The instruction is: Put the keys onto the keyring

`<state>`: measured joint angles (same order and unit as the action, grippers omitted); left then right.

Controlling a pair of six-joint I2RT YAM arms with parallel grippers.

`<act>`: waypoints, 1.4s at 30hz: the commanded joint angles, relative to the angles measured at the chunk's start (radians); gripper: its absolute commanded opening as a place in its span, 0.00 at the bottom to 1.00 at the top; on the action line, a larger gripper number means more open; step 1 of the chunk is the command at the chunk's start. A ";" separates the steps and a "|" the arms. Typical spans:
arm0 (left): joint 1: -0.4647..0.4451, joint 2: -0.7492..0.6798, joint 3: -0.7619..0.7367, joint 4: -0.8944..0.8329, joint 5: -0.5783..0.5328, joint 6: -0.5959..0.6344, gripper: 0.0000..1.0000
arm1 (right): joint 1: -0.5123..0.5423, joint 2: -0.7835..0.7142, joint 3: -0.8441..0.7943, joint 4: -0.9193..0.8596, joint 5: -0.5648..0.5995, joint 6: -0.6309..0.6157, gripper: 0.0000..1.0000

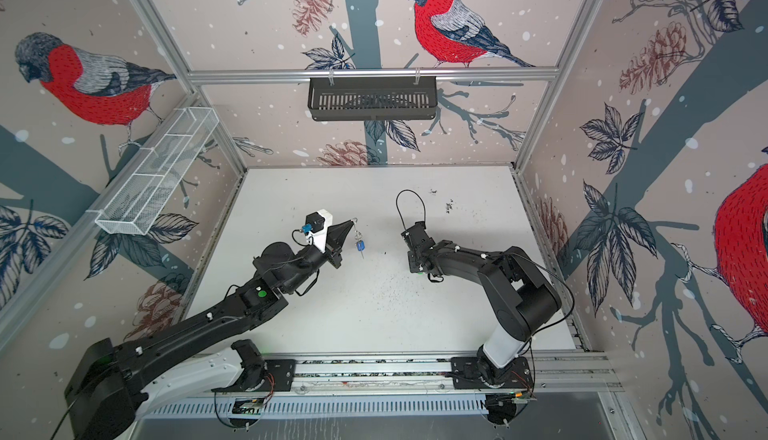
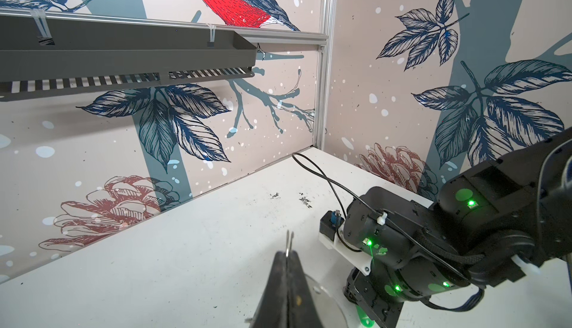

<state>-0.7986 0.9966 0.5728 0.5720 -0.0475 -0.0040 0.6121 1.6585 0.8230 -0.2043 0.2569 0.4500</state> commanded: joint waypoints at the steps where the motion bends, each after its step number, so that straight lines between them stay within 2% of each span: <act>1: -0.003 -0.010 -0.004 0.025 -0.004 -0.011 0.00 | -0.004 0.009 -0.011 -0.016 -0.007 0.018 0.22; 15: -0.002 -0.011 0.001 0.021 0.003 -0.012 0.00 | -0.018 -0.059 -0.016 -0.026 0.025 -0.004 0.02; 24: -0.002 0.000 0.008 0.025 0.011 -0.014 0.00 | -0.018 -0.089 -0.015 -0.045 0.030 -0.017 0.01; 27: -0.002 0.004 0.013 0.025 0.014 -0.014 0.00 | -0.019 -0.086 -0.019 -0.041 0.031 -0.017 0.04; 32: -0.002 0.007 0.022 0.021 0.018 -0.014 0.00 | -0.021 -0.109 -0.028 -0.031 0.023 -0.018 0.01; 42: -0.002 0.008 0.028 0.008 0.024 -0.019 0.00 | -0.058 -0.237 -0.093 0.075 -0.125 -0.049 0.00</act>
<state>-0.7990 1.0080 0.5869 0.5632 -0.0284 -0.0200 0.5571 1.4631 0.7433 -0.1909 0.1871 0.4179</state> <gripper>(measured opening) 0.049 0.049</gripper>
